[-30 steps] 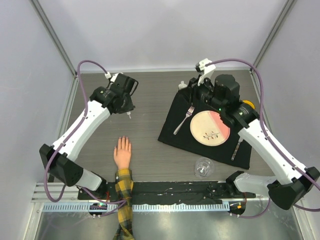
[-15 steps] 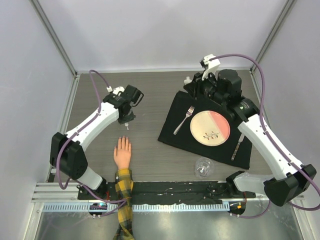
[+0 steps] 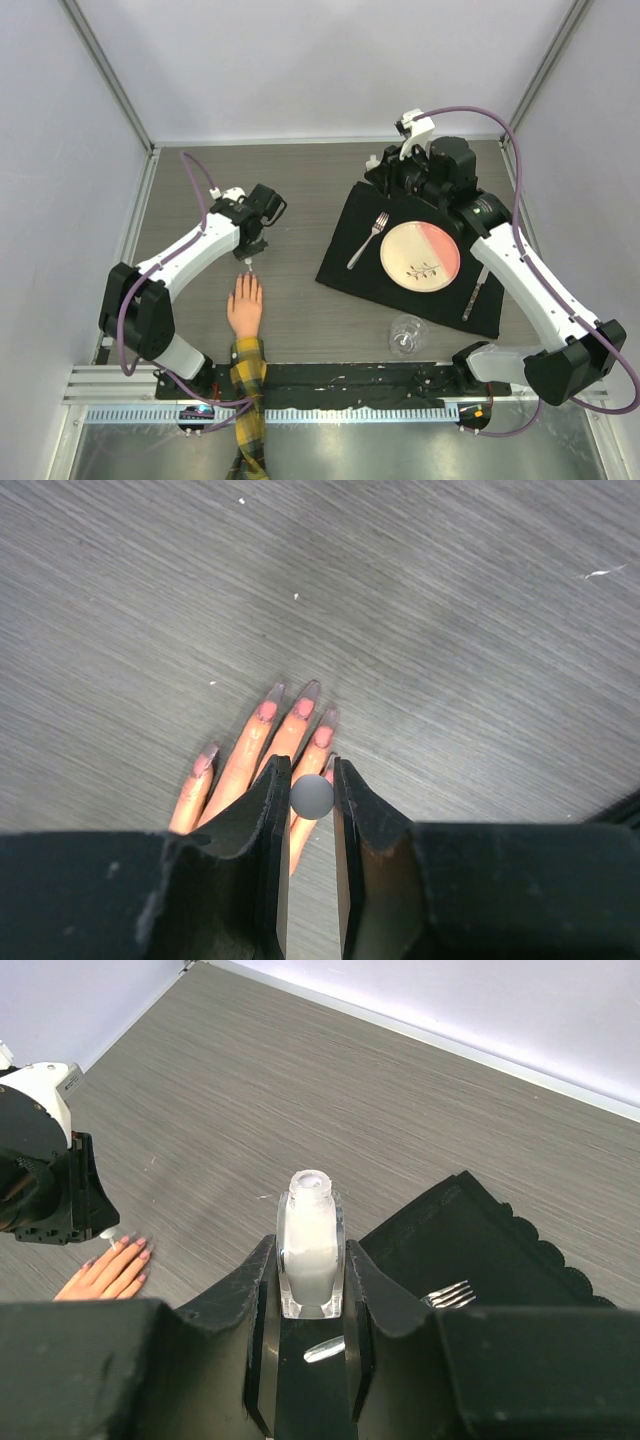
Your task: Paint the nails
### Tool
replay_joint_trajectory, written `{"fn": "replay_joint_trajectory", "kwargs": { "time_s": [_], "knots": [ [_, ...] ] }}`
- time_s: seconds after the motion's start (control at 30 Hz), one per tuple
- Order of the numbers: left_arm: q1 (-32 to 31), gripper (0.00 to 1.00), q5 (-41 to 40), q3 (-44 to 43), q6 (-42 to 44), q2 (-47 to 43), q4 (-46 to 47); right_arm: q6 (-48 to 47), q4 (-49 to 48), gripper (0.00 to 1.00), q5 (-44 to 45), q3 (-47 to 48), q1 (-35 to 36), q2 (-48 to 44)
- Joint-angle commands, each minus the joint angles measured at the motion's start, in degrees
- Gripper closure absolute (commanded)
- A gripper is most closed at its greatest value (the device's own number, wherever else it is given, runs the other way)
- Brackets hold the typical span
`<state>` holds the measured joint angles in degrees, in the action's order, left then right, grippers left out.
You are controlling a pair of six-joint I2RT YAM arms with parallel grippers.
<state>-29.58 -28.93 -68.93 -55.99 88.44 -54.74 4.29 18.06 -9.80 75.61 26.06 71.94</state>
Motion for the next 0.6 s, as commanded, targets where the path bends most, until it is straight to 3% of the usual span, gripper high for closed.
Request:
{"fn": "replay_joint_trajectory", "kwargs": {
  "time_s": [0.0,0.57],
  "knots": [
    [0.32,1.0,-2.63,0.63,-1.41,0.15,4.29,0.19,-2.86,1.0,-0.83,1.29,-0.31,-0.93],
    [0.49,1.0,-2.8,0.81,-0.88,4.63,6.22,0.01,-2.77,1.0,-1.27,1.64,-0.84,0.22]
  ]
}}
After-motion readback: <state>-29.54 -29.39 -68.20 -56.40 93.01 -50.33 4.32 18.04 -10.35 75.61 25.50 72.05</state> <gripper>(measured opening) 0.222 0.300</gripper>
